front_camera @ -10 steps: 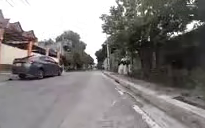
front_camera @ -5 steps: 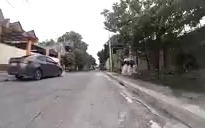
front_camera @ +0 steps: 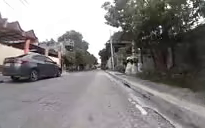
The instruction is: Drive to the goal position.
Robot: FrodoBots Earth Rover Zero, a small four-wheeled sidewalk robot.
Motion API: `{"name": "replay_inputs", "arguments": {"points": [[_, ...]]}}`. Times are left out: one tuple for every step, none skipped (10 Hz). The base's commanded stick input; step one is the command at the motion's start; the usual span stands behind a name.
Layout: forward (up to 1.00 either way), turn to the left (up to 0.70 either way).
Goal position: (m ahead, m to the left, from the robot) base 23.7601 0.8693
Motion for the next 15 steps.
{"name": "replay_inputs", "arguments": {"points": [[1.00, 0.00], [1.00, 0.00], [1.00, -0.01], [1.00, -0.04], [1.00, -0.39], [1.00, -0.40], [1.00, -0.39], [1.00, -0.29], [1.00, 0.00], [1.00, 0.00], [1.00, 0.00], [1.00, 0.00], [1.00, 0.00], [1.00, 0.00], [1.00, 0.00]]}}
